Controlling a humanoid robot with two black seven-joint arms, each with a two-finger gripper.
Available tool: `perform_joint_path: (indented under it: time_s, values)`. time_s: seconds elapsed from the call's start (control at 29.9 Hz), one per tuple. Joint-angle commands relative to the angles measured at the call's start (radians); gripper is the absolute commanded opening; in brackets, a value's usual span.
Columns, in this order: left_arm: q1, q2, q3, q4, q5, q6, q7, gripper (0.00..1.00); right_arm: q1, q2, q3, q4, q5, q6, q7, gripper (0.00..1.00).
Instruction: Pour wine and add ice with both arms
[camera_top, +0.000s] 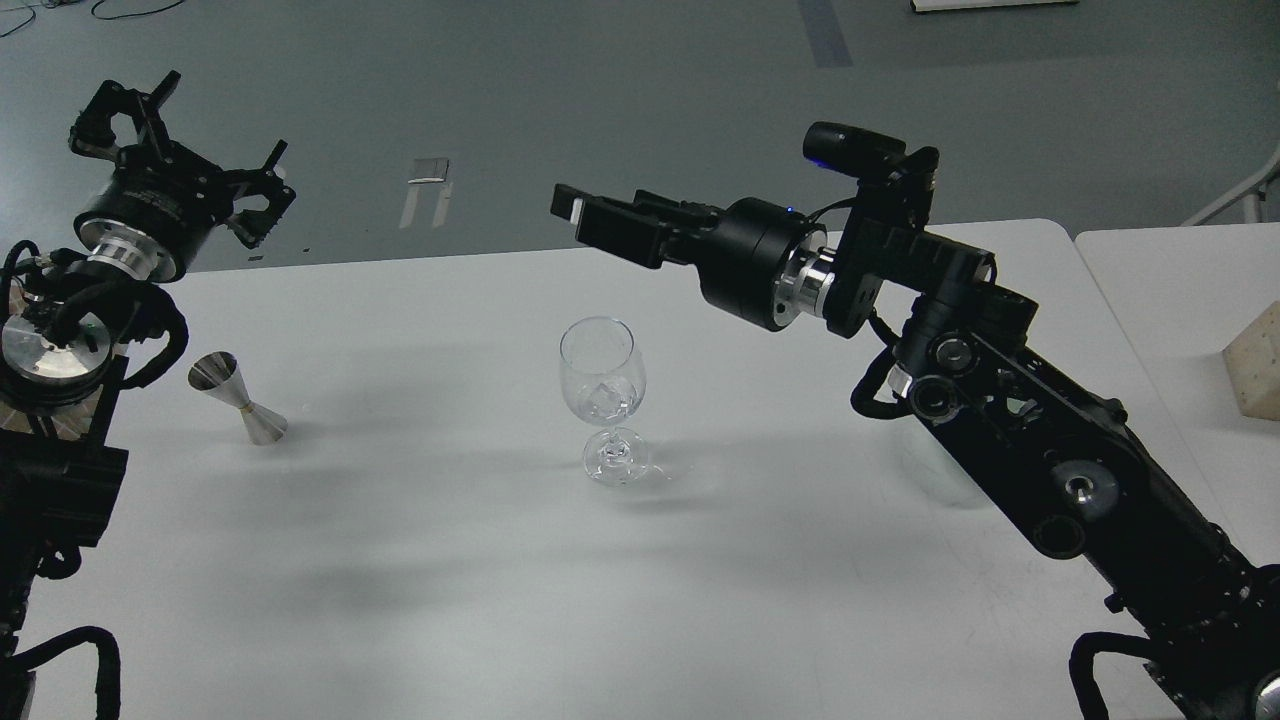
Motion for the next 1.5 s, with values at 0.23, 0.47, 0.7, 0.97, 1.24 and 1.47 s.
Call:
perform_joint_path:
  time_s: [0.23,0.47,0.7,0.97,1.24,1.47]
  values:
    - [0.008,-0.011,0.005,0.001,0.002,0.0,-0.001,0.98,0.001,0.006,0.235,-0.067,0.26,-0.146,0.006,1.0]
    - [0.012,-0.003,0.004,0.004,-0.004,-0.001,0.002,0.98,0.017,0.006,0.415,-0.176,0.653,-0.186,0.006,1.0]
    - [0.021,-0.011,0.004,0.005,-0.002,-0.006,-0.009,0.98,0.127,0.006,0.555,-0.388,0.944,-0.266,0.008,1.0]
    - [-0.067,-0.043,0.036,0.125,0.006,-0.007,-0.013,0.98,0.166,0.006,0.57,-0.584,1.308,-0.264,0.061,1.0]
    - [-0.127,-0.104,0.099,0.174,0.136,-0.001,-0.111,0.98,0.198,0.006,0.57,-0.781,1.319,-0.243,0.208,1.0]
    - [-0.23,-0.135,0.1,0.318,0.137,-0.006,-0.116,0.98,0.199,0.006,0.559,-0.778,1.319,-0.234,0.215,1.0]
